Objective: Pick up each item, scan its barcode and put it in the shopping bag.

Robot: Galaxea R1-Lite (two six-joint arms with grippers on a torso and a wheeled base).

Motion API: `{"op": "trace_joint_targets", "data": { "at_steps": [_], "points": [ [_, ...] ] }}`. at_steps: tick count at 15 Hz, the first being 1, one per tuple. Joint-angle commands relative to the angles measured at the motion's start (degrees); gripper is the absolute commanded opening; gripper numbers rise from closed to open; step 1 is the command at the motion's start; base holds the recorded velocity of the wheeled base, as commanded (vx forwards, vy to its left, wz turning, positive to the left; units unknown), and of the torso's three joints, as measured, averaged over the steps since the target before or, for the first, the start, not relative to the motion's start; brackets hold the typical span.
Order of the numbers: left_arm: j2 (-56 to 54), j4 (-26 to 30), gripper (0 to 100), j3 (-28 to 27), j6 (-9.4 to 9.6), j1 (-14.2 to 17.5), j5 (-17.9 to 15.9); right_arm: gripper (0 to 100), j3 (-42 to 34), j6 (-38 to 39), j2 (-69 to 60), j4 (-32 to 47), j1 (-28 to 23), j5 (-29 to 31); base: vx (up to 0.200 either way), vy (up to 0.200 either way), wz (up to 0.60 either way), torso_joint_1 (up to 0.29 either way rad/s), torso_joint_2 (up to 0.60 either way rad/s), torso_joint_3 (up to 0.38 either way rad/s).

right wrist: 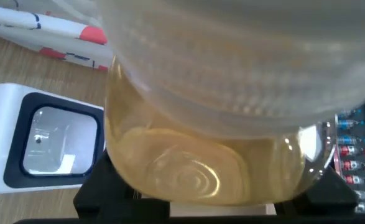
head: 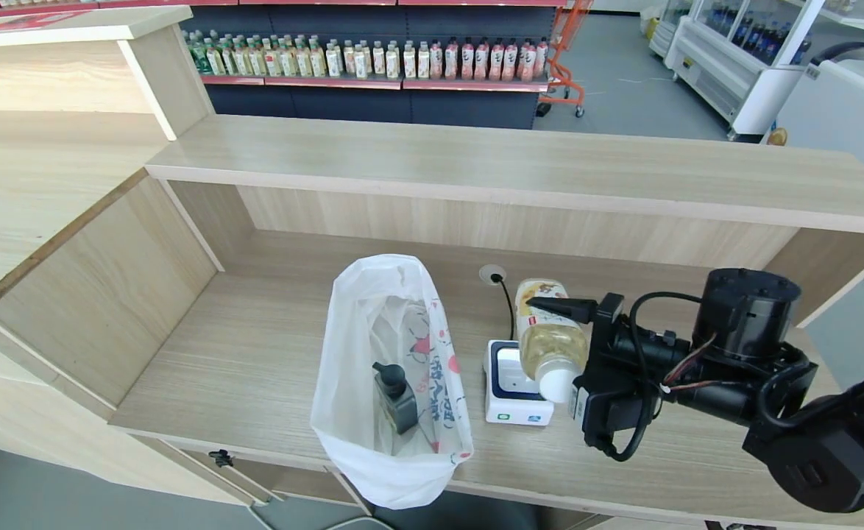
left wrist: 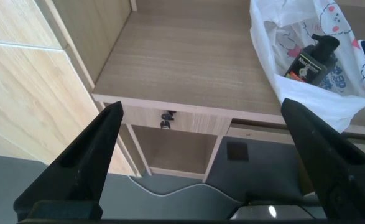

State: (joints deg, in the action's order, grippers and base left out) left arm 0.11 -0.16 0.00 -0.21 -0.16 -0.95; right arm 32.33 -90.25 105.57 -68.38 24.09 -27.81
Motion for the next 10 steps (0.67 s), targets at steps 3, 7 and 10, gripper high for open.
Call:
{"op": "trace_joint_targets", "data": {
  "at_steps": [3,7,10],
  "points": [
    [0.0,0.0,100,0.0,0.03,0.0,0.0,0,-2.4,-0.3,2.6,-3.8,0.4,-0.7,0.0,0.0,0.0,0.0,0.0,0.0],
    [0.0,0.0,100,0.0,0.03,0.0,0.0,0,-5.0,-1.9,7.5,-10.8,0.8,-3.5,0.0,0.0,0.0,0.0,0.0,0.0],
    [0.0,0.0,100,0.0,0.03,0.0,0.0,0,-8.3,-1.9,11.8,-18.5,0.7,-3.7,0.0,0.0,0.0,0.0,0.0,0.0]
  ]
}}
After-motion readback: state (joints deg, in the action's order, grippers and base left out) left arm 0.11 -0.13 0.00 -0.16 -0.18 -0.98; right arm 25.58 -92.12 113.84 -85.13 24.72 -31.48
